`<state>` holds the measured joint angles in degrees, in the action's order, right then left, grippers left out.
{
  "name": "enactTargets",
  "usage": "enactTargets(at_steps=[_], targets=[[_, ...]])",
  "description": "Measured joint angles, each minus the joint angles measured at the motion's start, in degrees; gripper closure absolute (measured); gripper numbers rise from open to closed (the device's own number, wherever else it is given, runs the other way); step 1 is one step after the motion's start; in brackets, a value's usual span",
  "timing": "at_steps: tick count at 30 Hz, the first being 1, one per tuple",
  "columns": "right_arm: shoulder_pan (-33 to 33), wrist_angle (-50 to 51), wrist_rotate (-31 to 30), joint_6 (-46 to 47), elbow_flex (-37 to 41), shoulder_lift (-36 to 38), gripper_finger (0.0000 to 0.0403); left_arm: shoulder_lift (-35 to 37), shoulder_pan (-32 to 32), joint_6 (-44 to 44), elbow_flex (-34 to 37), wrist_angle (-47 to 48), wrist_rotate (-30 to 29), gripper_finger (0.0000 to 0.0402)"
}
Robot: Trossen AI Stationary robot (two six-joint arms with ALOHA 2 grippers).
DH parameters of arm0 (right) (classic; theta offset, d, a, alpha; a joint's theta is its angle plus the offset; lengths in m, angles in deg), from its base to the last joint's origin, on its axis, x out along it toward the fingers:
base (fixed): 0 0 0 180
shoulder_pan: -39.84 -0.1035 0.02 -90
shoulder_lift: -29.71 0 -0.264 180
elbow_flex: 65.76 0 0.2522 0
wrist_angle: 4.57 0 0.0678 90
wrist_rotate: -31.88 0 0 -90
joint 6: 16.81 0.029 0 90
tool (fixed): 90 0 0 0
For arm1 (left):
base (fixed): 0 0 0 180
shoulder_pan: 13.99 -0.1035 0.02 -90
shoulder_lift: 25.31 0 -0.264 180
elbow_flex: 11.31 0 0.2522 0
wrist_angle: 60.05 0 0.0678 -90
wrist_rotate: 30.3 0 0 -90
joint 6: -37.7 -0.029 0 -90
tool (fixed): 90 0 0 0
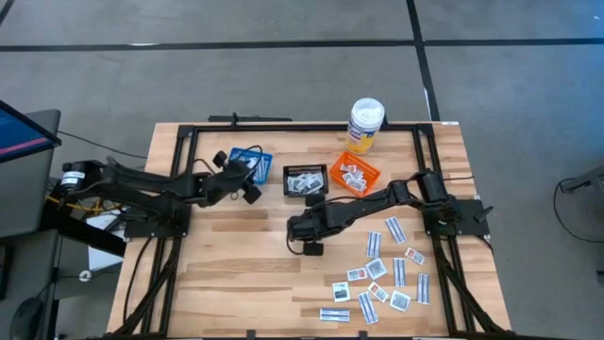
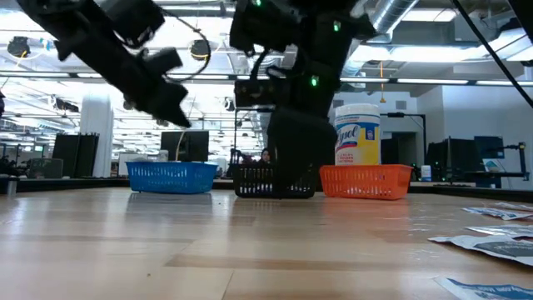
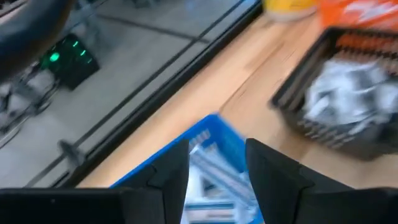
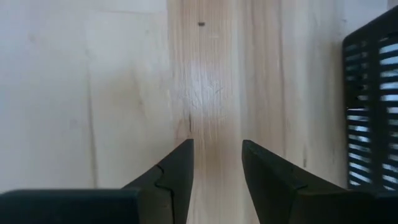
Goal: Pick & Place First Aid Supplies
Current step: Put the bandage into the blue container
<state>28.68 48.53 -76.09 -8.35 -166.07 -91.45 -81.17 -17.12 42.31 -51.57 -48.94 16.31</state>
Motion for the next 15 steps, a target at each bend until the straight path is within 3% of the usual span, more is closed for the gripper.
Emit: enactTargets(at_steps=[8,15], targets=[[-3.91,16.68,0.15,2.11,-7.69,0.25,0.0280,5.91,5.97,-0.28,0.00,-0.09,0.24,0.0250],[-7.02,27.53,0.22,9.38,-5.18,4.42,0.0295,6.32,7.89,-0.29,0.00,0.26,0.26,0.0259]])
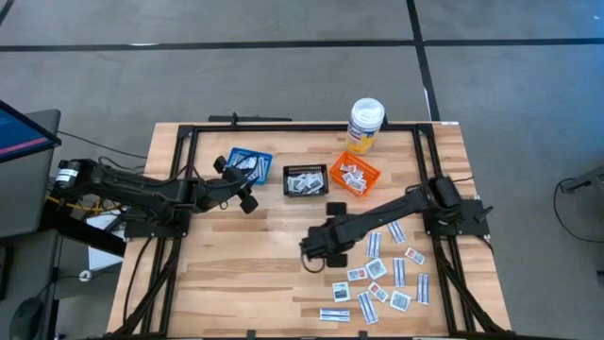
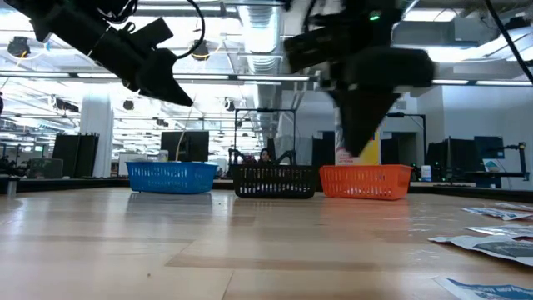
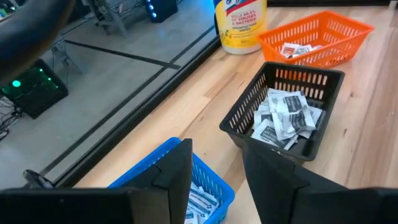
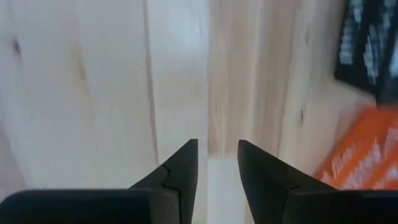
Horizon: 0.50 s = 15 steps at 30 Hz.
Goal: Pick & Place First Aid Supplies
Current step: Put the bandage into the blue container
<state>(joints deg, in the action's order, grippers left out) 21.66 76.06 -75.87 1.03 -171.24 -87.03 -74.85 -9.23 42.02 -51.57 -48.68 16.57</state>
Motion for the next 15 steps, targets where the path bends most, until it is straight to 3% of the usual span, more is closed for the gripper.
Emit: enactTargets(at_steps=[7,15], targets=[[0.04,-5.70,4.22,12.31,18.21,15.22,0.0296,0.00,-0.01,0.00,0.00,0.00,-0.02,0.0264],[0.88,-29.82,12.03,22.36,45.90,33.08,0.0296,0.00,-0.01,-1.40,0.00,-0.22,-0.02,0.0266]])
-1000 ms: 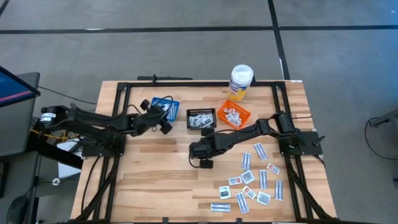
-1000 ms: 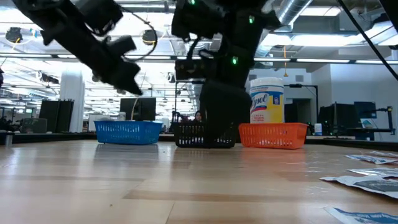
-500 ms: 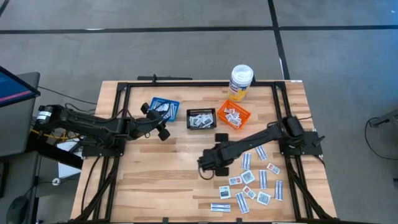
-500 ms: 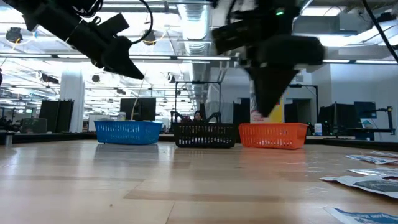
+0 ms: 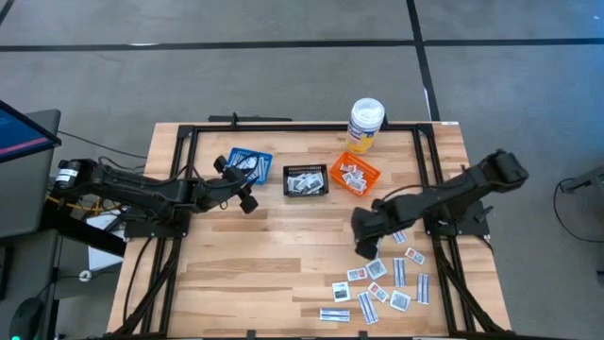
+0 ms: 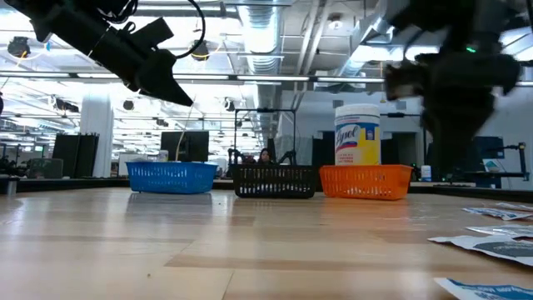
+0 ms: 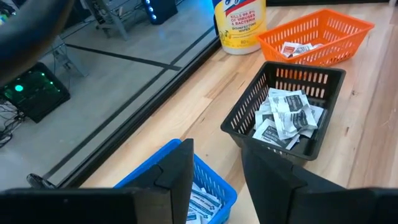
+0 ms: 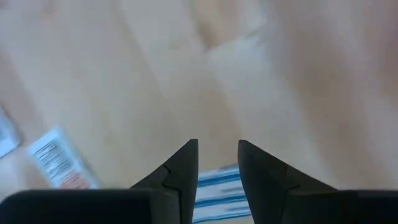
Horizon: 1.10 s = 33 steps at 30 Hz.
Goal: Pick & Place First Aid Supplies
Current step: Put the bandage into the blue container
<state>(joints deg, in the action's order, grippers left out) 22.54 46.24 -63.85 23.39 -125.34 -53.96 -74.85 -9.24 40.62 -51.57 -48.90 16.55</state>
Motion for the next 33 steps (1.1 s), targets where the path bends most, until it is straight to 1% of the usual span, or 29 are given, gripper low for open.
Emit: enactTargets(at_steps=[3,6,9,12,14,17,23,27,30,33], targets=[[-1.25,-5.97,2.34,0.15,6.12,2.57,0.0296,0.00,0.00,-0.02,0.00,0.00,0.00,0.0265],[-2.90,-6.13,2.71,-1.30,8.56,2.82,0.0296,0.00,0.00,0.35,0.00,-0.02,0.00,0.0266],[-4.77,-6.21,1.39,-3.32,9.31,2.72,0.0296,0.00,0.00,0.39,0.00,0.00,0.00,0.0268],[-6.21,-6.27,-2.95,-4.51,9.42,2.72,0.0296,0.00,0.00,0.53,0.00,-0.02,0.00,0.0269],[-6.83,-6.13,-4.71,-4.59,9.42,2.72,0.0296,0.00,0.00,0.57,0.00,-0.02,0.00,0.0270],[-7.29,-4.85,-4.80,-4.59,9.41,2.24,0.0296,0.00,0.00,0.98,0.00,-0.02,0.00,0.0270],[-8.68,-3.66,-4.66,-4.61,9.00,-3.04,0.0296,0.00,-0.01,2.45,0.00,-0.02,0.00,0.0270],[-7.87,-4.23,-3.63,-4.56,8.78,-5.20,0.0298,0.00,-0.02,2.51,0.00,-0.02,0.00,0.0270],[-7.09,-4.72,-1.23,-4.35,8.32,-5.32,0.0318,0.00,0.00,2.51,0.00,-0.04,0.00,0.0270],[-6.50,-4.39,-0.14,-4.65,7.87,-4.55,0.0359,0.00,0.00,2.51,0.00,-0.07,0.01,0.0270]])
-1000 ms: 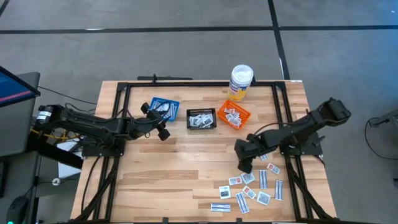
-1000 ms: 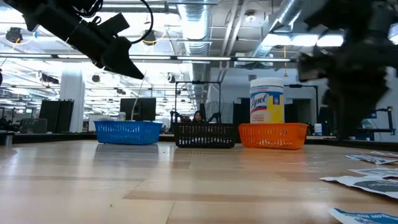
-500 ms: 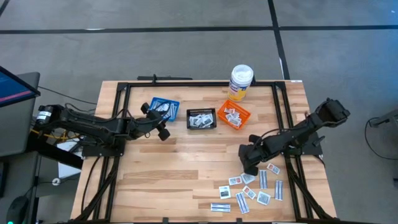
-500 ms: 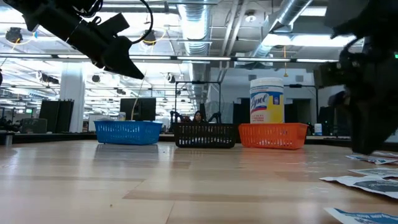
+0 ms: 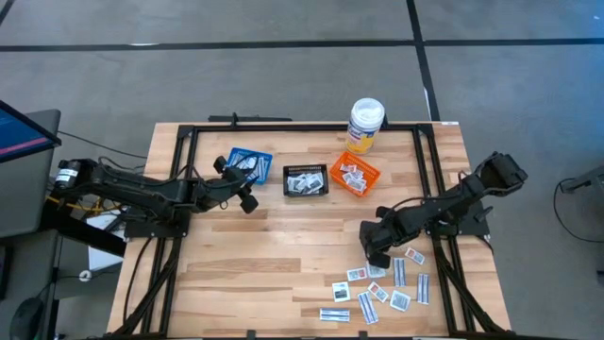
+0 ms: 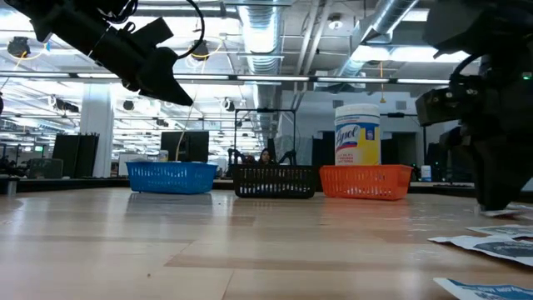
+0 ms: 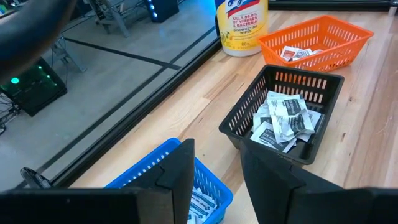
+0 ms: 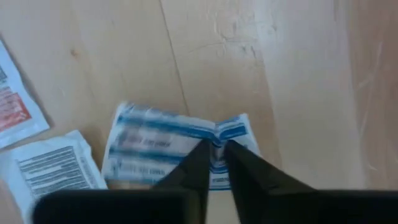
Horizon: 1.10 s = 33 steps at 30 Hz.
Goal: Pick & Place First Aid Supplies
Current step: Put the bandage into the blue container
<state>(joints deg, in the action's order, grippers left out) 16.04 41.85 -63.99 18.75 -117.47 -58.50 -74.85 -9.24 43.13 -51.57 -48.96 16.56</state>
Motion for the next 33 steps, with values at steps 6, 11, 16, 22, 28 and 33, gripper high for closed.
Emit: enactTargets(at_steps=[6,11,16,22,28,33], targets=[[0.73,0.25,-1.35,-3.02,-0.81,1.35,0.0388,0.00,0.00,0.00,0.00,-0.03,0.00,0.0270],[1.02,3.45,-7.46,-10.34,-8.02,1.07,0.0391,-0.02,-0.04,0.06,0.02,-1.42,6.09,0.0270],[1.31,-2.50,-27.59,-27.66,-15.38,0.97,0.0400,-1.68,0.01,1.99,0.02,-10.27,22.73,0.0270],[3.99,-33.18,-44.56,-32.92,-16.58,0.11,0.0401,-8.65,0.75,7.38,0.00,-19.72,26.92,0.0270],[5.28,-37.57,-44.48,-36.64,-16.58,-3.35,0.0401,-17.16,0.53,14.86,0.10,-26.86,26.95,0.0270],[5.90,-39.17,-47.82,-44.94,-16.48,-10.83,0.0401,-20.35,0.35,14.91,0.00,-33.47,26.93,0.0270]])
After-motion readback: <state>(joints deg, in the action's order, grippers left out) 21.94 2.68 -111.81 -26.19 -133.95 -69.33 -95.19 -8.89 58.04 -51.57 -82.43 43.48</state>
